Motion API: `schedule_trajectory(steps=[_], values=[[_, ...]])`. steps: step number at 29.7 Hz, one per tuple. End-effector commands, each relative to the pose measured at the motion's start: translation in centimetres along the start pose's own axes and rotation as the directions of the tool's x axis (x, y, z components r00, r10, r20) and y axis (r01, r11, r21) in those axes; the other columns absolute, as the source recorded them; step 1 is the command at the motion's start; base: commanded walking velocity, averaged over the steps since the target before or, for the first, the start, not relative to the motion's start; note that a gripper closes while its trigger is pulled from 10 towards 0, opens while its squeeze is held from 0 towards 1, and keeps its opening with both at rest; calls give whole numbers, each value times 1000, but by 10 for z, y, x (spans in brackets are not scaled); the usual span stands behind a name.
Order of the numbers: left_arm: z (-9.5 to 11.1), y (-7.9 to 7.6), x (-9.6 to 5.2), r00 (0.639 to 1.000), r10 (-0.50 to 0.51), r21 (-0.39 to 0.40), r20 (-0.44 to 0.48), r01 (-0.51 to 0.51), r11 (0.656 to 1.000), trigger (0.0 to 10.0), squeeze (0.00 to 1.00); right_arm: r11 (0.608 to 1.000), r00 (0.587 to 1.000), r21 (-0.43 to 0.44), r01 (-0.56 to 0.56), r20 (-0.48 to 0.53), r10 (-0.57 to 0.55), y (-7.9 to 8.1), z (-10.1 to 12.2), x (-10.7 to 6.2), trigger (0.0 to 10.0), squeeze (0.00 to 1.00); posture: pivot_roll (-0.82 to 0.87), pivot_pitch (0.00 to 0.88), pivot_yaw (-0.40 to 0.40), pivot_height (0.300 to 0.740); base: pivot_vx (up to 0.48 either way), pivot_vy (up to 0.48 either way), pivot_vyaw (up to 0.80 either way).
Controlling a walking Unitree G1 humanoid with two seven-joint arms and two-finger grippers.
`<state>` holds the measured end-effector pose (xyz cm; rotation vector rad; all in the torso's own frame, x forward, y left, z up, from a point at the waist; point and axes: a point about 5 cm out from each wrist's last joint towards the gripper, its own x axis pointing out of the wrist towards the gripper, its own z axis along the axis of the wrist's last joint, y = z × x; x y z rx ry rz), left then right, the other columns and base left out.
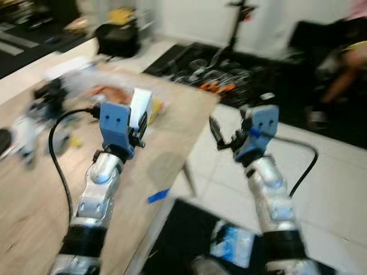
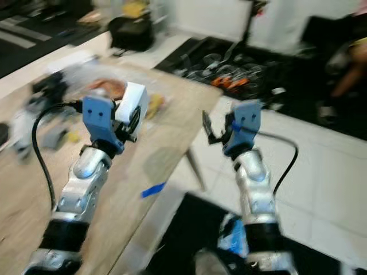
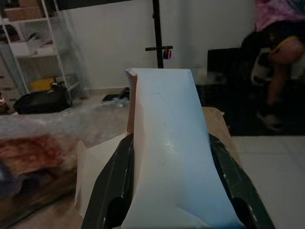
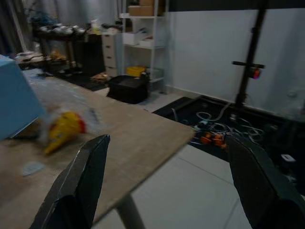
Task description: Picking trash to rubbish bin
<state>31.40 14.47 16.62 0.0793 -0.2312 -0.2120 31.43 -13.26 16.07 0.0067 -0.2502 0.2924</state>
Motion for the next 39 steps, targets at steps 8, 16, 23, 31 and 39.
schedule_trajectory(steps=[8, 16, 23, 31, 39], values=[[-1, 1, 0, 1000, 10, 46, -14, -10, 999, 10000, 0, 998, 998, -40, 53, -14, -54, -1, -2, 2, 10000, 0, -77, 49, 10, 740, 0, 0, -800], [-2, 0, 1, 1000, 24, 32, -19, -24, 999, 10000, 0, 994, 994, -9, 105, -42, -106, -6, -9, -1, 10000, 0, -76, 44, 10, 740, 0, 0, -800], [-4, 2, 1, 999, 31, 24, -35, -31, 999, 10000, 0, 989, 988, 5, 147, -47, -147, -9, -12, -2, 10000, 0, -74, 35, 17, 740, 0, 0, -800], [-6, 5, 6, 998, 50, 29, -49, -49, 998, 10000, 0, 984, 983, 13, 177, -47, -176, -12, -13, -3, 10000, 0, -83, 23, 28, 740, 0, 0, -800], [-9, 1, 5, 997, 47, 27, -61, -45, 999, 10000, 0, 982, 981, 13, 190, -52, -189, -14, -15, -3, 10000, 0, -84, 28, 29, 740, 0, 0, -800]])
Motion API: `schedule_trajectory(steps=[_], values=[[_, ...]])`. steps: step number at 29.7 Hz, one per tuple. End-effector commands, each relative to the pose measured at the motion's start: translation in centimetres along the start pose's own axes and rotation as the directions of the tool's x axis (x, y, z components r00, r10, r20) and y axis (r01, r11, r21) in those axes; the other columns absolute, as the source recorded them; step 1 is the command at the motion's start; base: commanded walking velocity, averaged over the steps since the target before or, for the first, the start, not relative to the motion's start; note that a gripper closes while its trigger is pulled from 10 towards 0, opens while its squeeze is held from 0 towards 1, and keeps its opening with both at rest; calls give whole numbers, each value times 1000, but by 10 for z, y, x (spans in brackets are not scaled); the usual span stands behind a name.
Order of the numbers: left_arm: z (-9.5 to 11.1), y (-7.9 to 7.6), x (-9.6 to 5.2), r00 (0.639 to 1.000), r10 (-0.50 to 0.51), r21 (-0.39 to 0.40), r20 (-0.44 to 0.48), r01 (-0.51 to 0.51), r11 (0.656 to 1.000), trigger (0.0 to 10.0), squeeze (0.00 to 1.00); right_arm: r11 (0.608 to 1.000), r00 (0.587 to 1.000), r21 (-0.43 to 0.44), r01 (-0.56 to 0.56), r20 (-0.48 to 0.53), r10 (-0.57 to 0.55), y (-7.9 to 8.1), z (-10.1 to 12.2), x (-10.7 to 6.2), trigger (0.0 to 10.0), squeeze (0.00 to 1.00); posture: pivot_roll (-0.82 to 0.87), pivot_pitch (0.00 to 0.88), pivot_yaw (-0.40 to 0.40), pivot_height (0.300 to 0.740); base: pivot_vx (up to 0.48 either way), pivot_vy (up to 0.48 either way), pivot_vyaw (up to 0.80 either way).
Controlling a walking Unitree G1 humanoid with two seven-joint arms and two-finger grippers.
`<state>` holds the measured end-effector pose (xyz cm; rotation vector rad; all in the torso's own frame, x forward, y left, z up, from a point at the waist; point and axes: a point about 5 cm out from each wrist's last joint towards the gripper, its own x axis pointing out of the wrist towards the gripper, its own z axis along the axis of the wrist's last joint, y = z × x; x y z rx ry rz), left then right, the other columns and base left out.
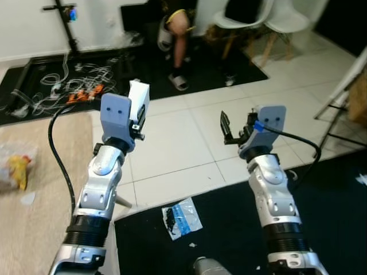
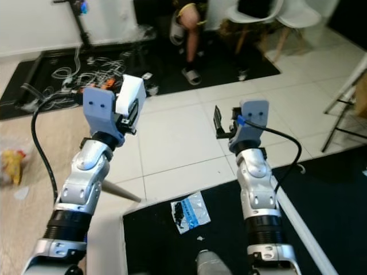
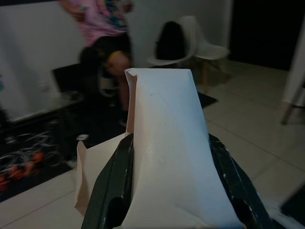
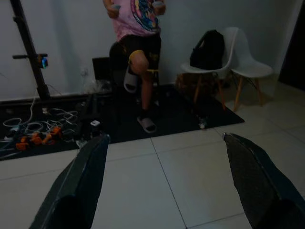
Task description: Picking trash to rubbish bin
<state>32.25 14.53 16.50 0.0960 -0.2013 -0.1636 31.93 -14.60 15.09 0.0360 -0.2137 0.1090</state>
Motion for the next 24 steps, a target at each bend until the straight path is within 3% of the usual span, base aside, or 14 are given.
schedule_trajectory(steps=[1, 24], values=[[-7, -1, -3, 999, 2, 5, -32, -2, 1000, 10000, 0, 1000, 1000, 6, 8, -20, -8, -1, -5, -2, 10000, 0, -84, 28, 29, 740, 0, 0, -800], [-11, 1, -7, 999, 26, 27, -44, -25, 999, 10000, 0, 1000, 999, 15, 0, -36, 1, 3, -10, -1, 10000, 0, -75, 16, 12, 740, 0, 0, -800]])
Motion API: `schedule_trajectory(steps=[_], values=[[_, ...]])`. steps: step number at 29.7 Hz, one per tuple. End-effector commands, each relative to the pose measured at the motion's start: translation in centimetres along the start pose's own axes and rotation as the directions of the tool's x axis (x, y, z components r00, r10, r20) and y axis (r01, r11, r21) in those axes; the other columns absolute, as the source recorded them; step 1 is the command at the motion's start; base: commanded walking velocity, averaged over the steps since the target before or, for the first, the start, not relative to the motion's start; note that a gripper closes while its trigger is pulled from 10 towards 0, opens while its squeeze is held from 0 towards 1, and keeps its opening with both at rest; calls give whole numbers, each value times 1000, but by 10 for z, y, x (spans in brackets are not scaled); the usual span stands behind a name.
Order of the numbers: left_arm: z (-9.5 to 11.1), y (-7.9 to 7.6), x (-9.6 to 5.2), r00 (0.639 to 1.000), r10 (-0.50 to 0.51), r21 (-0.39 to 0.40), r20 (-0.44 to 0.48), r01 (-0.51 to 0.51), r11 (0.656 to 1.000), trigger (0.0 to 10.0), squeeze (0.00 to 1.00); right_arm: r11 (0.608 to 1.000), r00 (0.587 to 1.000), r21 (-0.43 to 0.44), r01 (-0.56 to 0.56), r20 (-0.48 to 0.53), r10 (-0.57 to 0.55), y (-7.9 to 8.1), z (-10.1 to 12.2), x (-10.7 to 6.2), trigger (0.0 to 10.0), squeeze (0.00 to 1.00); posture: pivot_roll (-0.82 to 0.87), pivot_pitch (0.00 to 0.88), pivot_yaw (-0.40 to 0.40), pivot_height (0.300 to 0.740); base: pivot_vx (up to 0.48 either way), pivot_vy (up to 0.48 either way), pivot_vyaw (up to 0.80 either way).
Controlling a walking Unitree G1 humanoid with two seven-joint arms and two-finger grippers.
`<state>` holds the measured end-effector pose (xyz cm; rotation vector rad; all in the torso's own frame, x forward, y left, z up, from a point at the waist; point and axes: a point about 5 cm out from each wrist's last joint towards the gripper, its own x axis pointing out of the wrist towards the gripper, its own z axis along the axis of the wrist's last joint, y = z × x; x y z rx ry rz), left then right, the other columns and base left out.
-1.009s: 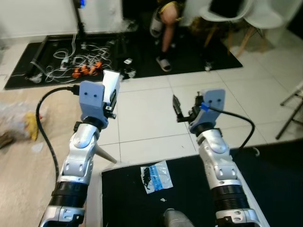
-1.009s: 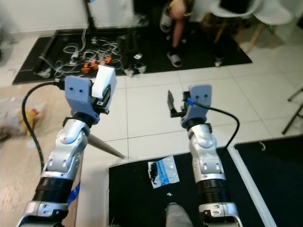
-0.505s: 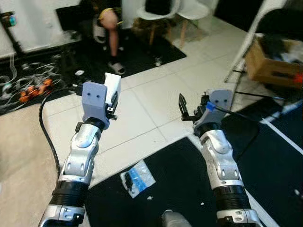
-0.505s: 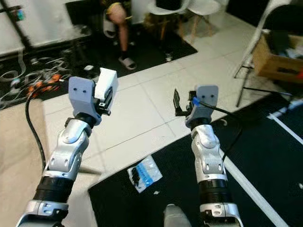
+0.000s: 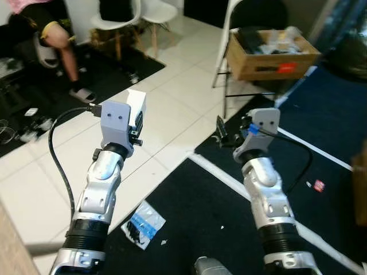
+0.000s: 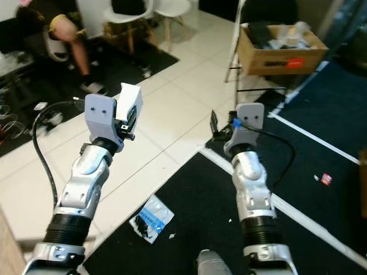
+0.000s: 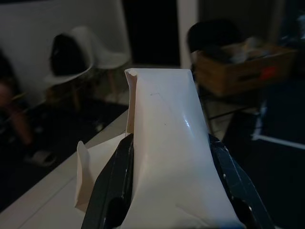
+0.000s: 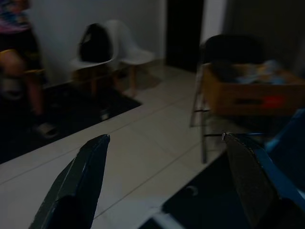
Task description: Picking trash to rubbish bin
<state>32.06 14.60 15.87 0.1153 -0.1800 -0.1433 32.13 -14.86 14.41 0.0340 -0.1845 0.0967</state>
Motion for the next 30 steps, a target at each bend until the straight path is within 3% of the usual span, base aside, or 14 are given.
schedule_trajectory(steps=[1, 10, 14, 20, 30], values=[[-5, 1, -3, 1000, 8, 7, -21, -8, 1000, 10000, 0, 1000, 1000, 17, -13, -7, 14, 5, -3, -1, 10000, 0, -75, 16, 12, 740, 0, 0, -800], [-11, 3, -5, 998, 22, -39, -54, -24, 999, 10000, 0, 999, 999, 23, -23, -27, 24, 6, -7, -1, 10000, 0, -75, 7, 3, 740, 0, 0, -800], [-12, 3, -6, 998, 21, -20, -54, -23, 1000, 10000, 0, 999, 999, 26, -26, -41, 27, 7, -10, 0, 10000, 0, -72, 3, -2, 740, 0, 0, -800], [-31, 7, -16, 993, 43, -16, -112, -45, 999, 10000, 0, 997, 993, -1, -72, -96, 72, 9, -25, -7, 10000, 0, -73, 3, -8, 740, 0, 0, -800], [-39, 7, -24, 988, 48, -38, -148, -54, 998, 10000, 0, 996, 984, -18, -88, -154, 84, 3, -41, -16, 10000, 0, -70, 6, -7, 740, 0, 0, -800]])
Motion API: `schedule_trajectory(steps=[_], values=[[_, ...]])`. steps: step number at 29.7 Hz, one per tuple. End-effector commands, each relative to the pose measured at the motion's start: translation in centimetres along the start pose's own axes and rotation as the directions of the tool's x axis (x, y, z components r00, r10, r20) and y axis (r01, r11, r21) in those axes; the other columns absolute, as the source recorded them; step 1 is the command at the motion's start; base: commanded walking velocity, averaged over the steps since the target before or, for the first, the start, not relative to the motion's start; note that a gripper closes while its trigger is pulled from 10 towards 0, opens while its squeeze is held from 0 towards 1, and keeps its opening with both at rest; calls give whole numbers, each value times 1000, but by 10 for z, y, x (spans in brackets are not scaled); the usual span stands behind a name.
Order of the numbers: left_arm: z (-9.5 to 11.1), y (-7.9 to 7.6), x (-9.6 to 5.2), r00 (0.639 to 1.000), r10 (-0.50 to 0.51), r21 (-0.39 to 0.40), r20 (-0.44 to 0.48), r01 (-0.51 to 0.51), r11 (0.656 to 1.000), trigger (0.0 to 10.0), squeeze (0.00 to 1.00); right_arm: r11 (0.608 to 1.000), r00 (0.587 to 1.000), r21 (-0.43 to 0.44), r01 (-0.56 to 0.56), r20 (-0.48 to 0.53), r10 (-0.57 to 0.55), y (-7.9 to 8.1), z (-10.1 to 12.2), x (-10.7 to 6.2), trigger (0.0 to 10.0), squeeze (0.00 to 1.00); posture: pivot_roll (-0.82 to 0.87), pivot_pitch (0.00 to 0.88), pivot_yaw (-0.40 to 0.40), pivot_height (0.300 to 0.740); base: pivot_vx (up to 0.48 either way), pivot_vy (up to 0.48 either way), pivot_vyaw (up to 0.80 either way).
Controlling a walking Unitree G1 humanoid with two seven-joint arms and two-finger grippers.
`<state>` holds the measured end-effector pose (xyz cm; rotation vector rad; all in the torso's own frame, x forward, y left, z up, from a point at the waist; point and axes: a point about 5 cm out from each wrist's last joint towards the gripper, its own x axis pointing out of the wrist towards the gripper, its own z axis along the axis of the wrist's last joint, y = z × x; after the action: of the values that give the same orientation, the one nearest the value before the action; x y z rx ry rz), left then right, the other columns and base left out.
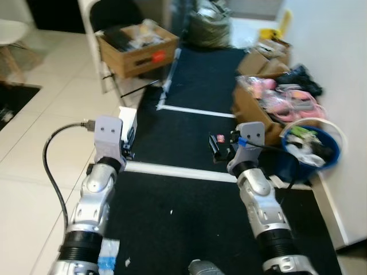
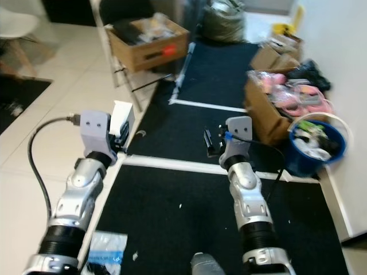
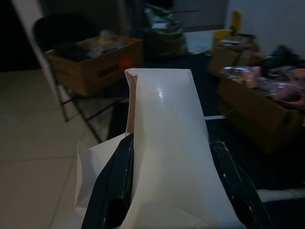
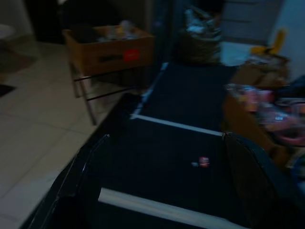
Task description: Picking trash to rubbish bin
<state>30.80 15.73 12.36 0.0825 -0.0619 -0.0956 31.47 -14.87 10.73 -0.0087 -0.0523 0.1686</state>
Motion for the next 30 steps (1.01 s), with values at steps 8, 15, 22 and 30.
schedule_trajectory(steps=[8, 15, 22, 30], values=[[-7, 3, -2, 999, 17, -3, -28, -17, 1000, 10000, 0, 999, 992, 26, -39, -122, 42, 9, -23, -4, 10000, 0, -69, 6, -9, 740, 0, 0, -300], [-8, 3, -3, 999, 24, -6, -31, -24, 1000, 10000, 0, 999, 989, 23, -44, -137, 47, 10, -27, -6, 10000, 0, -70, 9, -8, 740, 0, 0, 0], [-9, 5, -3, 999, 31, 11, -38, -31, 999, 10000, 0, 999, 986, 16, -38, -159, 40, 9, -32, -7, 10000, 0, -69, 10, -7, 740, 205, 0, 0], [-8, 3, -3, 999, 25, 7, -38, -25, 1000, 10000, 0, 1000, 985, 10, -27, -169, 28, 6, -34, -8, 10000, 0, -68, 15, -6, 740, 309, 0, 0]])
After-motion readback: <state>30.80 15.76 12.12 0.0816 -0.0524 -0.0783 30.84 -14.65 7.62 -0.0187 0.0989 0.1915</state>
